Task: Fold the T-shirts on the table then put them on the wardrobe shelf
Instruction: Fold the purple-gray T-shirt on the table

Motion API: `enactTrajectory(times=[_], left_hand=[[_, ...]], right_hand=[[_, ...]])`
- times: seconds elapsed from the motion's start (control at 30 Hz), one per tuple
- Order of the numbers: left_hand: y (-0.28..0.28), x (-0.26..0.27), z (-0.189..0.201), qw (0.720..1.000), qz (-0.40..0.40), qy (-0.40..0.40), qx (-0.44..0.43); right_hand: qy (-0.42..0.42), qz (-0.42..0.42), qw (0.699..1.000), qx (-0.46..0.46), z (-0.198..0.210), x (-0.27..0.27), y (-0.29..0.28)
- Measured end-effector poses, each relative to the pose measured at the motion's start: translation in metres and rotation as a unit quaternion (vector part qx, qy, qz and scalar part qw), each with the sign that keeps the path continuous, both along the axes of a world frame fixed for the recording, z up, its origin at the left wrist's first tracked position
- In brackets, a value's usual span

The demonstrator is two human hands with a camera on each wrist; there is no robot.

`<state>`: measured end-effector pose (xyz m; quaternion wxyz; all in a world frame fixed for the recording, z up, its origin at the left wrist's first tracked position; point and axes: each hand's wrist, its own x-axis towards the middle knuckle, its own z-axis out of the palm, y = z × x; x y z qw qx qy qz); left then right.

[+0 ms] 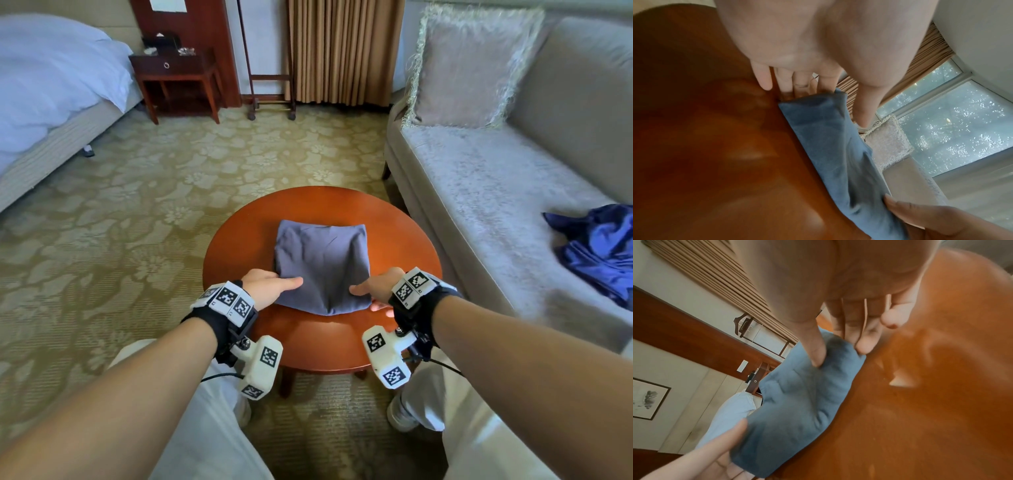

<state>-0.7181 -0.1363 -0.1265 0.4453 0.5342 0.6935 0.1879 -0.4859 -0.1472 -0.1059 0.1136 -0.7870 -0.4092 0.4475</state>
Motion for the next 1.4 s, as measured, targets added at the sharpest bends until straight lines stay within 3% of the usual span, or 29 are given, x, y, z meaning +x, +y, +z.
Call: enactTrajectory(times=[0.13,0.23,0.33,0.5,0.57,0.7,0.87,0.97,1.1,1.2,1.4], left_hand=[[-0.001,-0.008,-0.002,0.999,0.043,0.005,0.026],[-0.009,-0.013,0.000,0.994,0.035,0.092,0.037],[-0.012,-0.012,-0.003,0.982,0.021,0.187,0.024],[-0.013,-0.009,-0.008,0.952,0.026,0.306,-0.005],[-0.011,-0.012,-0.011,0.959,0.029,0.281,-0.005],[-0.005,-0.017,-0.014,0.965,0.018,0.260,-0.020],[0.002,-0.015,-0.012,0.954,-0.013,0.298,-0.030],[0.015,-0.016,0.000,0.967,-0.019,0.250,-0.054],[0.034,-0.014,0.015,0.980,-0.020,0.197,0.011],[0.049,-0.012,0.016,0.986,0.023,0.154,0.066],[0.081,-0.013,0.004,0.989,0.091,0.065,0.102]], right_hand=[[-0.022,0.021,0.999,0.021,-0.003,-0.001,-0.001],[-0.020,0.060,0.997,0.040,-0.003,-0.001,-0.003],[-0.135,0.088,0.987,0.008,-0.006,-0.004,-0.005],[-0.170,0.143,0.975,0.009,0.006,-0.008,-0.012],[-0.171,0.122,0.978,0.010,0.012,-0.009,-0.014],[-0.084,0.028,0.996,0.029,0.017,-0.009,-0.007],[-0.176,0.101,0.979,0.001,0.020,-0.009,0.002],[-0.143,0.101,0.984,-0.015,0.030,-0.007,0.013],[-0.111,0.027,0.992,0.045,0.038,-0.003,0.038],[-0.076,-0.023,0.992,0.095,0.033,-0.006,0.059],[-0.043,-0.037,0.991,0.121,0.009,-0.010,0.094]])
